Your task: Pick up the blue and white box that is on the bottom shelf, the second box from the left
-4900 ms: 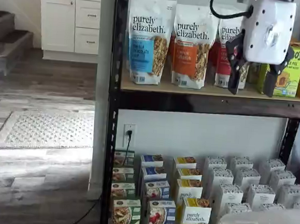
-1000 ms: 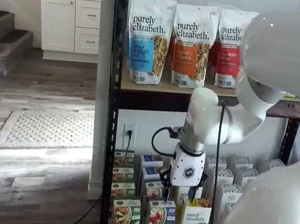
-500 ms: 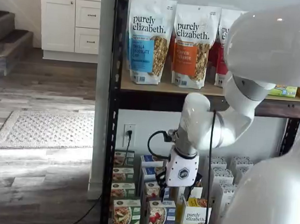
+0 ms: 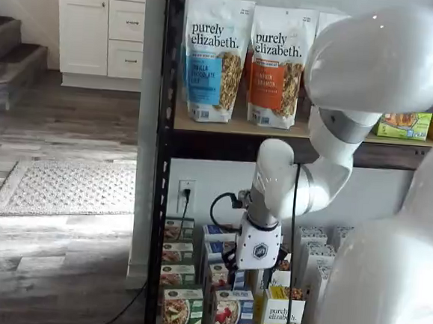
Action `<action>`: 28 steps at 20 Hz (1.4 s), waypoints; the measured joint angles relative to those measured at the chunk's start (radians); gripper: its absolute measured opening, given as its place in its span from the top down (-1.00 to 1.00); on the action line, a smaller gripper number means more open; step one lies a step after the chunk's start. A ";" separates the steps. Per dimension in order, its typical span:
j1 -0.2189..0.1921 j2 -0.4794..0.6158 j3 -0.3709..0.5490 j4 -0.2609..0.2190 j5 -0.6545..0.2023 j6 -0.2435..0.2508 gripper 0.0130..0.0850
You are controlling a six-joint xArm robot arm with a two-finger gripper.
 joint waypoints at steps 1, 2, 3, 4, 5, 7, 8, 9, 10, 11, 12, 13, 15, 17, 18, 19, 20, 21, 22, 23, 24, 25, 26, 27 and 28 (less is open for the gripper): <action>-0.004 0.016 -0.011 -0.007 -0.005 0.002 -1.00; -0.007 0.031 -0.020 -0.011 -0.010 0.003 -1.00; -0.011 0.047 -0.030 -0.012 -0.017 0.000 -1.00; -0.016 0.062 -0.039 -0.017 -0.022 0.000 -1.00; -0.019 0.074 -0.047 -0.024 -0.024 0.003 -1.00; -0.024 0.094 -0.058 -0.027 -0.033 0.001 -1.00; -0.025 0.099 -0.061 -0.026 -0.038 -0.001 -1.00; -0.027 0.108 -0.066 -0.024 -0.042 -0.004 -1.00; -0.028 0.115 -0.070 -0.026 -0.045 -0.004 -1.00; -0.030 0.124 -0.076 -0.030 -0.048 -0.002 -1.00; -0.031 0.133 -0.082 -0.035 -0.053 0.001 -1.00; -0.033 0.142 -0.087 -0.037 -0.057 0.002 -1.00; -0.034 0.161 -0.100 -0.041 -0.062 0.005 -1.00; -0.034 0.176 -0.109 -0.038 -0.067 0.002 -1.00; -0.034 0.185 -0.113 -0.031 -0.072 -0.005 -1.00; -0.034 0.194 -0.118 -0.022 -0.078 -0.012 -1.00; -0.033 0.203 -0.122 -0.019 -0.083 -0.015 -1.00; -0.033 0.214 -0.126 -0.014 -0.088 -0.020 -1.00; -0.033 0.222 -0.129 -0.012 -0.092 -0.021 -1.00; -0.033 0.230 -0.133 -0.012 -0.096 -0.021 -1.00; -0.034 0.239 -0.135 -0.013 -0.102 -0.021 -1.00; -0.035 0.245 -0.136 -0.013 -0.108 -0.022 -1.00; -0.036 0.252 -0.137 -0.014 -0.115 -0.021 -1.00; -0.037 0.260 -0.139 -0.013 -0.123 -0.024 -1.00; -0.038 0.267 -0.140 -0.009 -0.131 -0.028 -1.00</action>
